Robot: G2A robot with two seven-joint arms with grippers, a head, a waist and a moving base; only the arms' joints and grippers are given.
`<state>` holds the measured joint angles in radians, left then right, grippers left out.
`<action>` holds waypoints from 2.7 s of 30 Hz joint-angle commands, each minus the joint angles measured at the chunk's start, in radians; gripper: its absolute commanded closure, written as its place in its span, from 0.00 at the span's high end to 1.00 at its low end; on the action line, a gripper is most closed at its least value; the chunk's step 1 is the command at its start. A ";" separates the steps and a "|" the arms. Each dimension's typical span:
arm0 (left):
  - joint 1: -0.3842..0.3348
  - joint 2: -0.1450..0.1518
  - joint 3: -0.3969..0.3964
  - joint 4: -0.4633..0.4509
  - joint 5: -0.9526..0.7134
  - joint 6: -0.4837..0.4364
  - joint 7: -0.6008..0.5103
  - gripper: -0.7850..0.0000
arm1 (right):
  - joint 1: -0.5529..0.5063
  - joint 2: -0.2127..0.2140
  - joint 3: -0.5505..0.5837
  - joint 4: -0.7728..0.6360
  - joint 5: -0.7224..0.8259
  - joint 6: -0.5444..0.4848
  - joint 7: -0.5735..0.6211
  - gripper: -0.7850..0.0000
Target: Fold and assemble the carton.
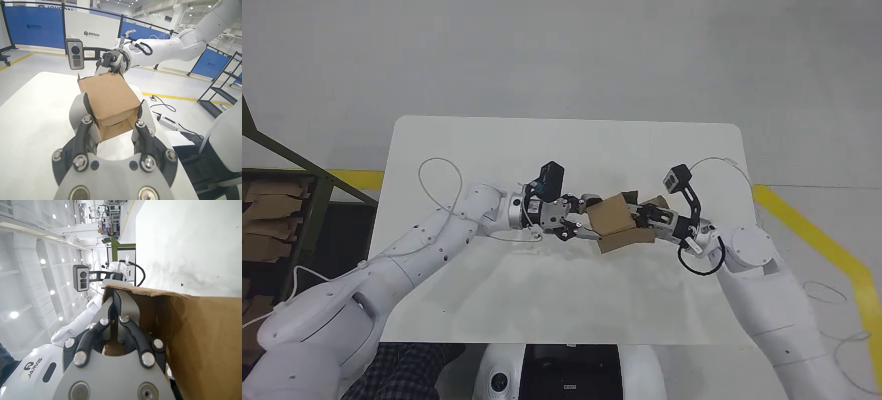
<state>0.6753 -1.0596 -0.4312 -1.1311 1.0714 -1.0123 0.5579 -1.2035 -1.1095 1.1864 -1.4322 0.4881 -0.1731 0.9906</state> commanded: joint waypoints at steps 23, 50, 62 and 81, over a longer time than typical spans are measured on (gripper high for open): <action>0.000 0.005 -0.012 -0.009 0.003 0.000 0.039 1.00 | 0.031 -0.023 -0.043 0.088 0.193 -0.006 0.068 0.00; 0.051 -0.034 -0.104 -0.022 -0.025 0.099 -0.122 1.00 | 0.019 -0.051 -0.078 0.056 0.113 -0.112 -0.143 0.00; 0.067 -0.054 -0.138 -0.018 -0.039 0.088 -0.182 0.73 | 0.005 -0.056 -0.078 0.038 0.062 -0.125 -0.187 0.00; 0.089 -0.076 -0.195 0.001 -0.024 0.044 -0.210 0.54 | -0.013 -0.053 -0.041 0.016 0.018 -0.120 -0.201 0.00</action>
<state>0.7627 -1.1356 -0.6230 -1.1317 1.0449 -0.9648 0.3466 -1.2154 -1.1637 1.1424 -1.4162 0.5097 -0.2949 0.7884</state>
